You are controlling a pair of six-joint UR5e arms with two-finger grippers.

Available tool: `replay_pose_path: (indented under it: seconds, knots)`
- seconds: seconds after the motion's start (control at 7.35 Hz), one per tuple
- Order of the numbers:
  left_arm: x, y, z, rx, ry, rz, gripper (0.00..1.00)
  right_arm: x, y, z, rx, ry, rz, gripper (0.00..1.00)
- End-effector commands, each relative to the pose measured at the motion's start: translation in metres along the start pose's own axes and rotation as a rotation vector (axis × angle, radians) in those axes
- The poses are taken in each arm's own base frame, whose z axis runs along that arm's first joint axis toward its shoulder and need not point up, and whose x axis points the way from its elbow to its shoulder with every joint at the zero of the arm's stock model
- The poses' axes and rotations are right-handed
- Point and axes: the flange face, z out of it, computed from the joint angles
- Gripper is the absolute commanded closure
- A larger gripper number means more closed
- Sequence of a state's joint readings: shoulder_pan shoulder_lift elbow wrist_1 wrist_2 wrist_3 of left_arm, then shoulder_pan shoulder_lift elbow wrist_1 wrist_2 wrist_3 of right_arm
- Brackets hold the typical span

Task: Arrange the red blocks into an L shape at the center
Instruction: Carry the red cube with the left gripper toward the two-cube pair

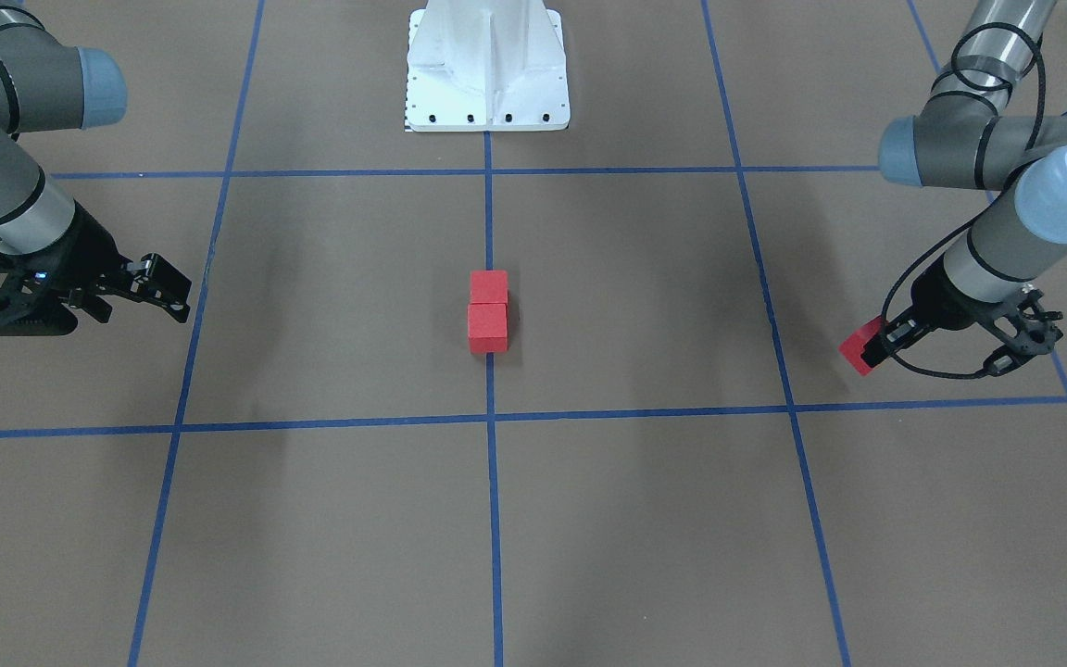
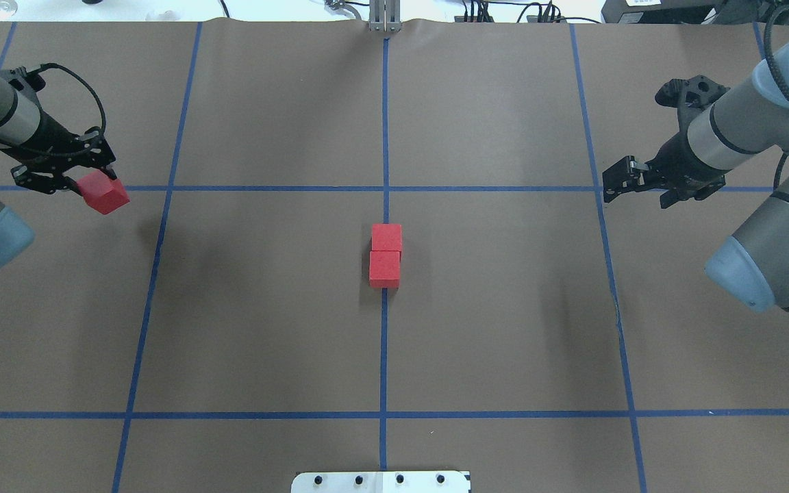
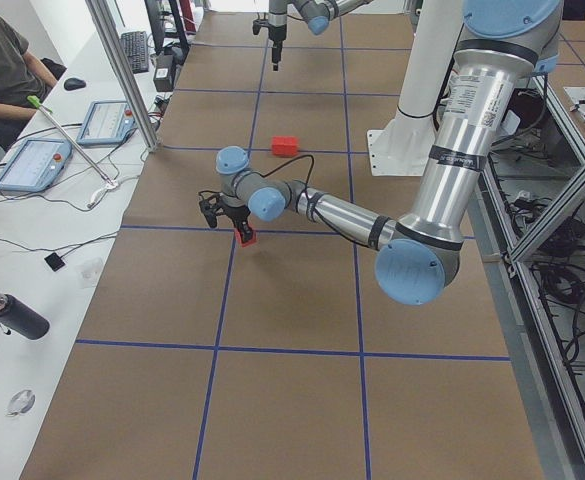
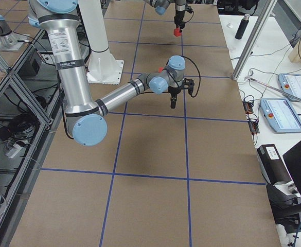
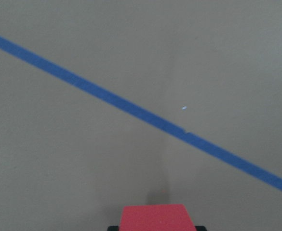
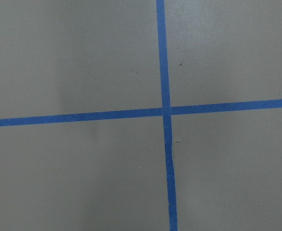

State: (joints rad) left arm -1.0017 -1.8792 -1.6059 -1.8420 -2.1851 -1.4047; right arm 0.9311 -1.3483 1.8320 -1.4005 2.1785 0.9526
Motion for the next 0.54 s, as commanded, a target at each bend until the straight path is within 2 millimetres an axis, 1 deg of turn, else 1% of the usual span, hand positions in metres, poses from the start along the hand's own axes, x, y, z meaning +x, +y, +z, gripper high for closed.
replay_pose_path:
  seconds: [0.0, 0.14, 0.27, 0.41]
  knots:
    - [0.057, 0.053, -0.016, -0.034, 0.051, -0.250, 1.00, 0.000, 0.000, 0.000, 0.001, -0.001, -0.001, 0.01]
    - [0.091, 0.097, 0.000, -0.075, -0.011, -0.381, 1.00, 0.000, 0.000, 0.000, 0.001, -0.001, -0.001, 0.01]
    - [0.139, 0.132, -0.008, -0.032, -0.050, -0.448, 1.00, 0.000, 0.000, 0.000, 0.001, -0.001, -0.001, 0.01]
    - [0.161, 0.163, -0.002, -0.023, -0.049, -0.419, 1.00, 0.000, 0.000, 0.000, 0.001, -0.001, -0.001, 0.01]
